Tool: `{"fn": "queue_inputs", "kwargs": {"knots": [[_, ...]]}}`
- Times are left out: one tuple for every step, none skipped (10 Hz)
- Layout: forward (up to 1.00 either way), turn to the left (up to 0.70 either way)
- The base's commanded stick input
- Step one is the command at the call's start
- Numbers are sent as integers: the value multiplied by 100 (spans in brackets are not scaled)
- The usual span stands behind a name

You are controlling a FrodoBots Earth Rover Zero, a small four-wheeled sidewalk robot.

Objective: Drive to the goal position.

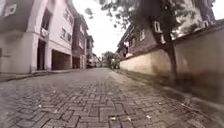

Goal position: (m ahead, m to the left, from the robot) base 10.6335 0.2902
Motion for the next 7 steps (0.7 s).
{"fn": "queue_inputs", "kwargs": {"knots": [[69,3],[69,3],[69,3],[69,3],[69,3],[69,3],[69,3]]}}
